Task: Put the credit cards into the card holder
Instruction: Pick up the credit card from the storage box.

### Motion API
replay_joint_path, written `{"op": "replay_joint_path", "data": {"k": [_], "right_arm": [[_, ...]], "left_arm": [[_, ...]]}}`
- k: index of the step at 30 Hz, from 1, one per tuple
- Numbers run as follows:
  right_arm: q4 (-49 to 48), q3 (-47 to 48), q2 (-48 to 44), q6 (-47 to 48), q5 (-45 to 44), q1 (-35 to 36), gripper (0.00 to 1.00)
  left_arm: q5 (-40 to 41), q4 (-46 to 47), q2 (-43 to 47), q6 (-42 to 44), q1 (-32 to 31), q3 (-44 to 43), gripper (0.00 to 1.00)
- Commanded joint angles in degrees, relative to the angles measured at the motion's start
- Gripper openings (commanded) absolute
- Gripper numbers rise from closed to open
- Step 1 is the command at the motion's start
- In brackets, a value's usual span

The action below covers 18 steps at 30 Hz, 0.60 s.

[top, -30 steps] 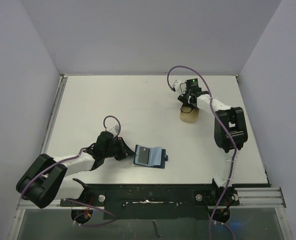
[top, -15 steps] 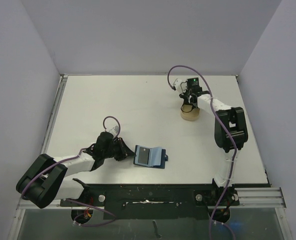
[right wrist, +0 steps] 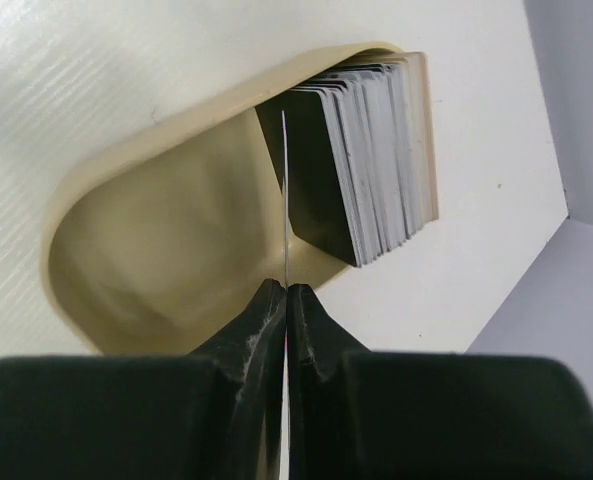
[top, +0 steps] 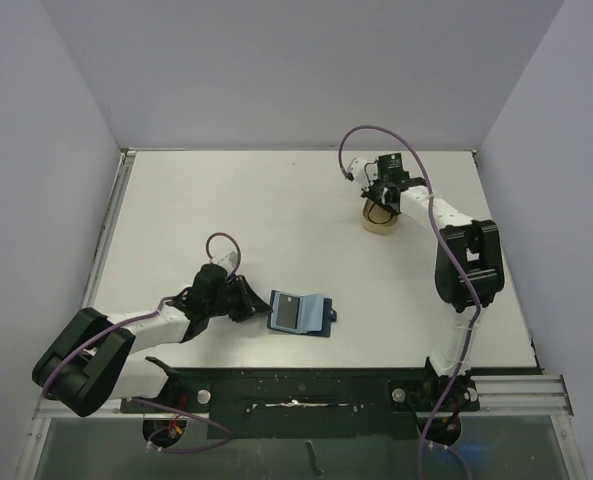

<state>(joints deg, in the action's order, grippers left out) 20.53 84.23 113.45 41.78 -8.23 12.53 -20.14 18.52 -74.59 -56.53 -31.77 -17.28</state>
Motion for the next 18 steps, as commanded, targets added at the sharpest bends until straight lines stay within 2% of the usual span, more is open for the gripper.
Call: {"op": "replay_joint_path", "data": {"k": [1,6,11,17,18], "right_arm": [[3.20,0.01,-8.97,-4.26,2.82,1.79,0.00],[5.93,-0.22,-12.74,-11.41,-0.04,5.00,0.00],[10.08,-0.44,-17.27,-22.72,-3.83,8.99,0.00],[7.71,-7.88,-29.59,-37.42,3.55,13.23,0.00],[6.46,-9.90,-31.68,-39.61,4.90,14.24,0.00]], "left_arm": [[0.99,1.40,1.51,-0.06,0.04,-0.76,0.01],[3.48,-1.73,4.16,-0.71,0.08,-1.05,0.20],[6.83,-7.82,7.23,-0.08,0.22,-3.48,0.31],[11.30,-15.71,11.60,1.06,0.73,-7.09,0.40],[11.55,-16.43,12.24,1.15,0.82,-7.48,0.45]]}}
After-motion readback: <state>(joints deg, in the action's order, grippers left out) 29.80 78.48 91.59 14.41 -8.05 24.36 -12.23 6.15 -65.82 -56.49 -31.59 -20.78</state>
